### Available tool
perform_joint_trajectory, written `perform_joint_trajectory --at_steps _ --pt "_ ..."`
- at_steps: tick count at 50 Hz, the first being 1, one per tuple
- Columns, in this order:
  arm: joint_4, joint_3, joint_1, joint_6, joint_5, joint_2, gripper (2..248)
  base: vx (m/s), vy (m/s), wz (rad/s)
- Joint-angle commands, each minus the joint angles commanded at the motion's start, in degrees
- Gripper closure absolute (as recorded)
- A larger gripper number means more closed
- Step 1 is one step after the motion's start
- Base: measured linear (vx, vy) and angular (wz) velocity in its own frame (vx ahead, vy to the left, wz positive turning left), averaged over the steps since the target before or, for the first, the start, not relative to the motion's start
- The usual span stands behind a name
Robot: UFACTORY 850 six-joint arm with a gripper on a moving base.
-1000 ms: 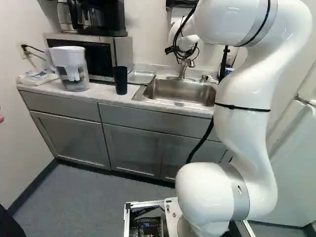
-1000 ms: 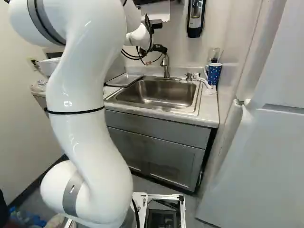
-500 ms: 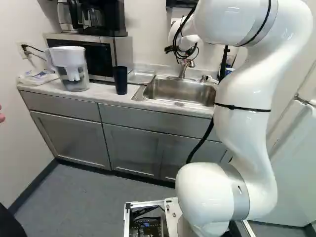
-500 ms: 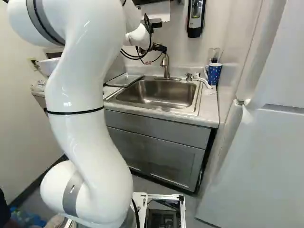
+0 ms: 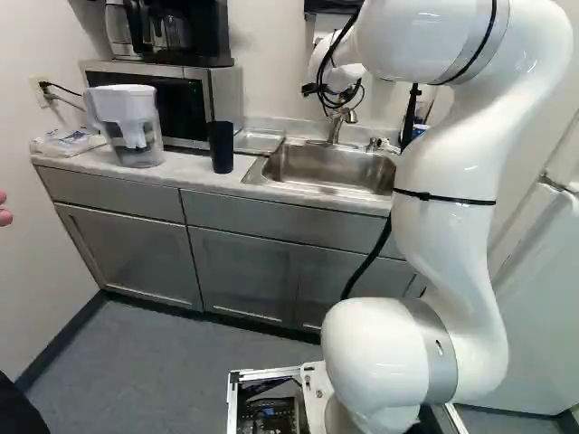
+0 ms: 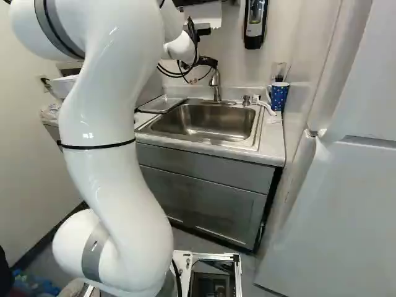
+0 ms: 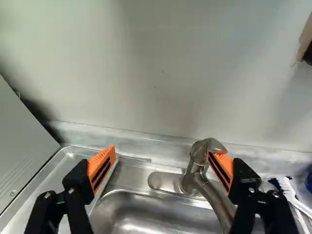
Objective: Rinse the cup and place it in the tray
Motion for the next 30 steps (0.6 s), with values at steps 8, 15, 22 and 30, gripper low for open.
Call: perform_joint_trajectory --at_steps 8,15,22,30 --pt "0.0 -0.1 0.0 0.0 0.4 -0.1 3 0.0 0.0 0.0" --pt "0.0 -0.4 0.0 0.0 0.8 -0.4 3 0.0 0.0 0.0" --pt "0.0 -0.9 0.0 0.0 1.1 -0.8 3 0.0 0.0 0.0" --pt "0.0 -1.5 0.1 0.0 1.5 -1.3 3 0.0 0.0 0.0"
